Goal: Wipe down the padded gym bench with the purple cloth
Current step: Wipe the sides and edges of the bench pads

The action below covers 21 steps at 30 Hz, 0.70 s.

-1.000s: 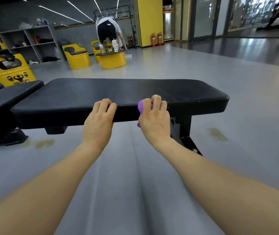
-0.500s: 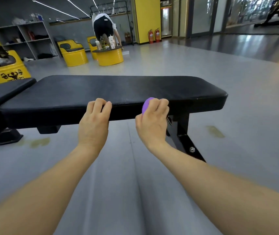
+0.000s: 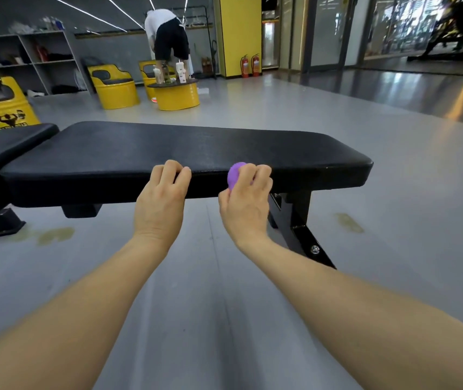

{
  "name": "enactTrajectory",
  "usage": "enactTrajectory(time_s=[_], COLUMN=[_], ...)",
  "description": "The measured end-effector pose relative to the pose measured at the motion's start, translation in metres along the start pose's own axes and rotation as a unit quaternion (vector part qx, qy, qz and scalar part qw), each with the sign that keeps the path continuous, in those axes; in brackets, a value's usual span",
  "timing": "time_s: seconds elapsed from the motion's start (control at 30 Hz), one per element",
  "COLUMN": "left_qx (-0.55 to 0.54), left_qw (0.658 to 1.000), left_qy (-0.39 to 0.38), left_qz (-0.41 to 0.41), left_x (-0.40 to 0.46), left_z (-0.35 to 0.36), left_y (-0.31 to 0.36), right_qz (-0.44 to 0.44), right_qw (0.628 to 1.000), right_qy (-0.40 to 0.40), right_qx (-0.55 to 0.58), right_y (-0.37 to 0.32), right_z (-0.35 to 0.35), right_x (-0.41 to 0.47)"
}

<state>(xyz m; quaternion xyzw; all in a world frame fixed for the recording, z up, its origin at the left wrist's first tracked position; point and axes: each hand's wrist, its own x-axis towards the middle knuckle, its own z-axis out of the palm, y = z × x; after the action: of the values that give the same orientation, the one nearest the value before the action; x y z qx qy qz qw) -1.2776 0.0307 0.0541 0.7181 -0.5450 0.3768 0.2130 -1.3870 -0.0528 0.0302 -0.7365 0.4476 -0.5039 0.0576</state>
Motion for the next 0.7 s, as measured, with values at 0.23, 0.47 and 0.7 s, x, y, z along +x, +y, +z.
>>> enactTrajectory(time_s=[0.23, 0.47, 0.7], left_qx=[0.025, 0.038, 0.029], left_qw=[1.000, 0.999, 0.999], left_qy=[-0.001, 0.002, 0.020], left_qz=[0.019, 0.005, 0.001], left_x=[0.001, 0.000, -0.001], left_z=[0.003, 0.001, 0.003], left_y=[-0.002, -0.001, 0.000], right_qz=[0.021, 0.008, -0.063], right_qw=[0.999, 0.999, 0.997], right_qy=[-0.036, 0.047, -0.038], right_qx=[0.015, -0.022, 0.033], right_y=[0.069, 0.002, 0.050], right_z=[-0.024, 0.004, -0.019], right_x=[0.022, 0.004, 0.022])
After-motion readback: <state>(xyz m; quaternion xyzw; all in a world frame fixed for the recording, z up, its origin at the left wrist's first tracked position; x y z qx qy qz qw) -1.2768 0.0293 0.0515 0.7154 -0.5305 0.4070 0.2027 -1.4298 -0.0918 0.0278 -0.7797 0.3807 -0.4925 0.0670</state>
